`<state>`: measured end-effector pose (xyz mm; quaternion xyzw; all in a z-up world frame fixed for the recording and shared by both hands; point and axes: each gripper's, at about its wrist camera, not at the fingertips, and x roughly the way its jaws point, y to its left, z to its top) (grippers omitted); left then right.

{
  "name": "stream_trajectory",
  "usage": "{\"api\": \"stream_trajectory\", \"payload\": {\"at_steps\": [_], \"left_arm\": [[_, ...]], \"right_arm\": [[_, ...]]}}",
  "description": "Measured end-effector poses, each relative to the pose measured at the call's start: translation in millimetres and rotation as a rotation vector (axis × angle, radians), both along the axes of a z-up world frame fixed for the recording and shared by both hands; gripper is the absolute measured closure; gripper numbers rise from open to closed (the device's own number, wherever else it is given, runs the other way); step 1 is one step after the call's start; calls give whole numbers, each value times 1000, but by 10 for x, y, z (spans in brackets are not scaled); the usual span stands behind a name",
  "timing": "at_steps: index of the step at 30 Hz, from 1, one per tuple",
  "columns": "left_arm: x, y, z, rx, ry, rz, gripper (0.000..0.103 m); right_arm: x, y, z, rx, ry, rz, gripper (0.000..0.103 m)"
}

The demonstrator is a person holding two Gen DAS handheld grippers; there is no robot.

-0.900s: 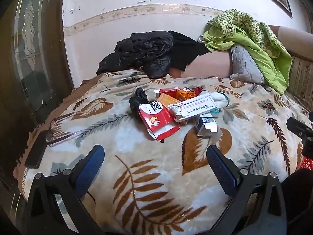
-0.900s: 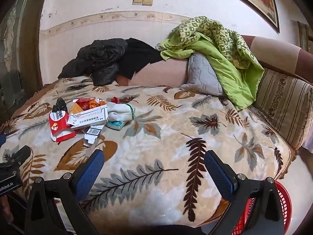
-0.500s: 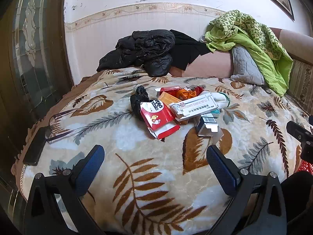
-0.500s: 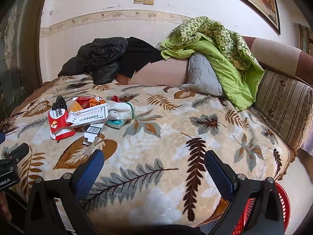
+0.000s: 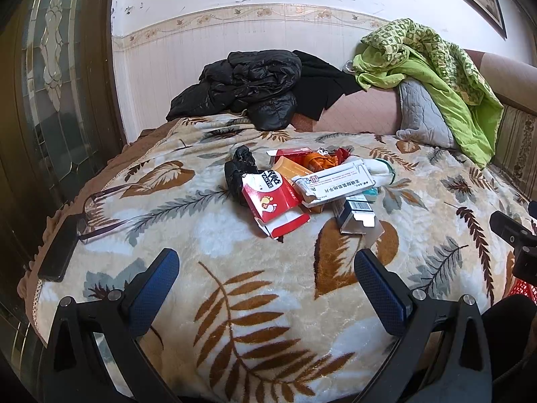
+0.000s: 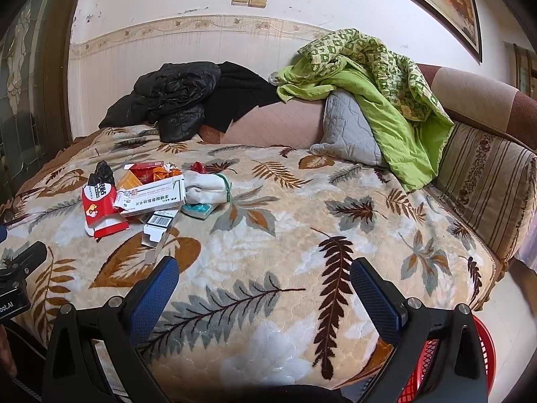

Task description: Collect trash

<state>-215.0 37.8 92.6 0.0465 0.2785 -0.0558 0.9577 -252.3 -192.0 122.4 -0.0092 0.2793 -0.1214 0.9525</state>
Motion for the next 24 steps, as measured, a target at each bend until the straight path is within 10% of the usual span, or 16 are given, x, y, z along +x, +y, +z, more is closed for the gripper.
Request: {"api": "stream_trajectory", "payload": {"at_steps": [24], "left_arm": [[5,15,3,-6,2,0,0]], "right_arm": [[2,-5,-24,-32,53,2,0]]}}
